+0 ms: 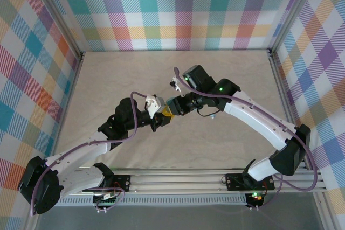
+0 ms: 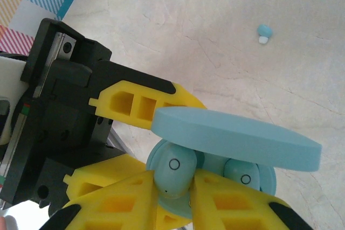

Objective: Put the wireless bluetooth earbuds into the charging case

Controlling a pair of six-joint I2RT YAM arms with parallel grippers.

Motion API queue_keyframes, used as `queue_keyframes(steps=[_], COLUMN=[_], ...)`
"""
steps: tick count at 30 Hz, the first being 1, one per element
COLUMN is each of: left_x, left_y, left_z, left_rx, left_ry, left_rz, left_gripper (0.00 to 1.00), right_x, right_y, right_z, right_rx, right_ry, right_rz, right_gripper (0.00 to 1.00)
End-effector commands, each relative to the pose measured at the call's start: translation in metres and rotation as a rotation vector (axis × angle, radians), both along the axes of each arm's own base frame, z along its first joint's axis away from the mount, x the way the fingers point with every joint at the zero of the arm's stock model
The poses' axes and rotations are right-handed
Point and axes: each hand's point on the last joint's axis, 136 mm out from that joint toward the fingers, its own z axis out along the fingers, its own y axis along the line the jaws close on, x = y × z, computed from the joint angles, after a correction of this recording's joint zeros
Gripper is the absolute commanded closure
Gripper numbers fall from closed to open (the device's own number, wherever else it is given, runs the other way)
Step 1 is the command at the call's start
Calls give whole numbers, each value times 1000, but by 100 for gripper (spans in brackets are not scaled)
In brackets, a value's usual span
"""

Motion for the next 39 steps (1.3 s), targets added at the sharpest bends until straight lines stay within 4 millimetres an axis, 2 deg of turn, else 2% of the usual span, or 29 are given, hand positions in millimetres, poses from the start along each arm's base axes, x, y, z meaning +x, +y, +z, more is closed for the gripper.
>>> queue_keyframes(steps=[1,18,33,39], left_x=[-4,-4,-5,-3], left_y=[-10,-7,-6,-6], left_z=[52,50,50,48], left_rx=[-110,-107,-108,-111], left_ry=[-145,-144,-145,-140], left_rz=[-38,-28,-22,-17], left_gripper=[100,100,100,100], right_x=[-18,-11,-13,-23], right_y=[0,-9,-15,-10], right_z=[-12,11,41,66], right_rx=[-43,-53,-10,95], right_ry=[45,-17,-72,-95], right_rz=[43,-1,-5,32], right_gripper=[73,60,59,62])
